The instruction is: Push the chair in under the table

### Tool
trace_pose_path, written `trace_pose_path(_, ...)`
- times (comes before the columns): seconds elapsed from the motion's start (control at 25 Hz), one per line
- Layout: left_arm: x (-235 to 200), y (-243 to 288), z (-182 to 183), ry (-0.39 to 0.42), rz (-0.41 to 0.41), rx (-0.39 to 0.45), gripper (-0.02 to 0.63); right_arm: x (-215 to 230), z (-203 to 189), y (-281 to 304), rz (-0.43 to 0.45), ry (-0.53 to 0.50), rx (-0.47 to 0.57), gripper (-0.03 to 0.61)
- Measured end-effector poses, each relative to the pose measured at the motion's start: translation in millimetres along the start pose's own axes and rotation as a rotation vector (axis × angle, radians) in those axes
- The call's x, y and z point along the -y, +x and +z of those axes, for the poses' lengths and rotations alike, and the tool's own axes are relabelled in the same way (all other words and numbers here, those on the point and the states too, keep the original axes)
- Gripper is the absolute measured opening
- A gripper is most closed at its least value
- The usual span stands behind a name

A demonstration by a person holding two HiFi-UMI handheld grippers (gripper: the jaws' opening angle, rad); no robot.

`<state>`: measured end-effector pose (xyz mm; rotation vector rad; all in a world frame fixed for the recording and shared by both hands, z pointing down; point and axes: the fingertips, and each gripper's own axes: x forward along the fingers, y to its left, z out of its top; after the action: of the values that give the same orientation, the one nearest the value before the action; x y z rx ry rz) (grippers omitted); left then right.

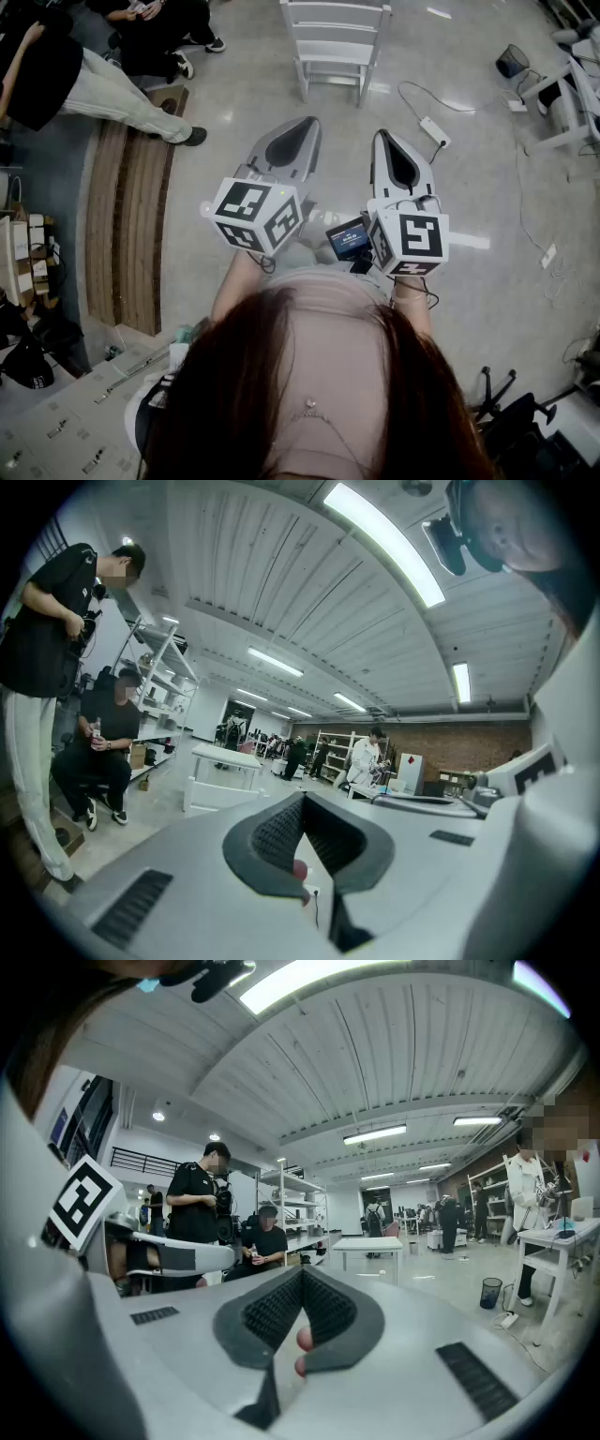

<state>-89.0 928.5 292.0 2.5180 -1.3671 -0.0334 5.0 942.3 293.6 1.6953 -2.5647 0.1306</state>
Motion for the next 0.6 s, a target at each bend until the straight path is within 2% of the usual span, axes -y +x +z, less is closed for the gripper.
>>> trace_pose_path(0.32,-5.9,15.1,0.8,-0.006,0.016,0.012,0.008,14.2,-1.4,12.7,0.019,0.026,0.016,0.020)
trace_pose_path(0.6,-33.3,33.9,2.4,-0.009,0.028,0.009,0.008,16.7,-5.0,43.4,0.048,0.022,0.017,0.020)
